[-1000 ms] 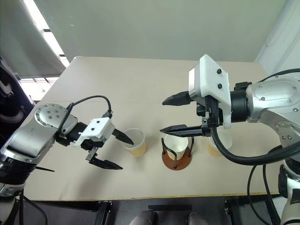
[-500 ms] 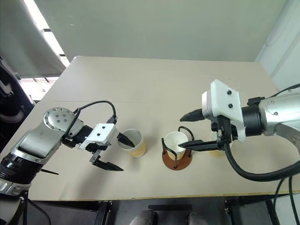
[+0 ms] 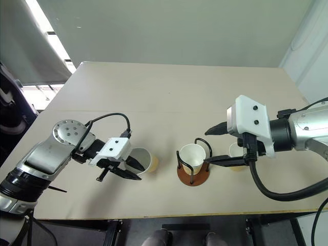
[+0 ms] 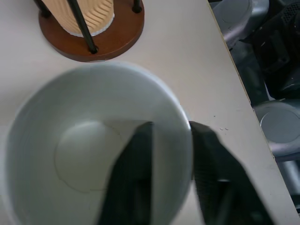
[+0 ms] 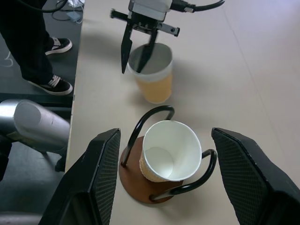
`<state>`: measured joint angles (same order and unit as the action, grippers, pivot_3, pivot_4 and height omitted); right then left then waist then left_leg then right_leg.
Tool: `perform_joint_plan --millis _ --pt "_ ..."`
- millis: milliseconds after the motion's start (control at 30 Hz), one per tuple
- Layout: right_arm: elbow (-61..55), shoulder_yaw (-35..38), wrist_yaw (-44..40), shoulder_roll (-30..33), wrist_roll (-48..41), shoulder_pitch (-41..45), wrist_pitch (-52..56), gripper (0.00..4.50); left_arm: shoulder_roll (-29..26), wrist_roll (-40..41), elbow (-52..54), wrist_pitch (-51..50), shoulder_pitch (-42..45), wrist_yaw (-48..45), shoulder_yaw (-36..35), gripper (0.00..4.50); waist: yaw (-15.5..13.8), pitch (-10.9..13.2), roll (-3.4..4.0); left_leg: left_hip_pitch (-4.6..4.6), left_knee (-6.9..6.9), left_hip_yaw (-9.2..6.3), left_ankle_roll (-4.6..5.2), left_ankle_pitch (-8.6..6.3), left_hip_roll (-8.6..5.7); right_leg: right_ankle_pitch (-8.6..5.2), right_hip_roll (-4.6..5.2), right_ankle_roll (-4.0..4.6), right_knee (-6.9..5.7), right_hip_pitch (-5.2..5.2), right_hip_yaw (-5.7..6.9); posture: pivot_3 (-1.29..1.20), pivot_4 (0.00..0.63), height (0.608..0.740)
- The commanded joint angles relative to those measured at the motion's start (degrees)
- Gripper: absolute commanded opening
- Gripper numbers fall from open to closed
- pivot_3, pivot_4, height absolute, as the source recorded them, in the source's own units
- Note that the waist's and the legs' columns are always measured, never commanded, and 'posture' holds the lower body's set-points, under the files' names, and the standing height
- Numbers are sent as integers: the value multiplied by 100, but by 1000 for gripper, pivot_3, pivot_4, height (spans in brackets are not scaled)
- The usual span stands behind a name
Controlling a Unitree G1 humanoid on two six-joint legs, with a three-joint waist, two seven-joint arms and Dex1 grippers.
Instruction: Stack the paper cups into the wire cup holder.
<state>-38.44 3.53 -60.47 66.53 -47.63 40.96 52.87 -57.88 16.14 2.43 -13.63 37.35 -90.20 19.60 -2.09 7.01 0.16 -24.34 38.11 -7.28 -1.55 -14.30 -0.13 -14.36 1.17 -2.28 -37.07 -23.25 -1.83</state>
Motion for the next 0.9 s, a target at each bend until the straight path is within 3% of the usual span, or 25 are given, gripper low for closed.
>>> perform_joint_plan --millis 33,533,900 --pt "3 140 18 73 35 32 -91 3137 -74 63 64 82 54 -230 50 21 2 -1 1 1 0 0 0 0 0 0 0 0 0 0 0 0 150 740" --pt "59 131 47 42 17 162 -46 3137 -131 126 68 150 242 -230 -3 21 2 -1 1 0 1 0 0 0 0 0 0 0 0 0 0 0 150 740" --pt "169 130 -86 132 74 201 -100 3137 -100 634 -339 -345 1103 -230 -327 21 4 -1 1 -1 2 1 1 0 0 0 0 0 1 -2 0 0 150 740"
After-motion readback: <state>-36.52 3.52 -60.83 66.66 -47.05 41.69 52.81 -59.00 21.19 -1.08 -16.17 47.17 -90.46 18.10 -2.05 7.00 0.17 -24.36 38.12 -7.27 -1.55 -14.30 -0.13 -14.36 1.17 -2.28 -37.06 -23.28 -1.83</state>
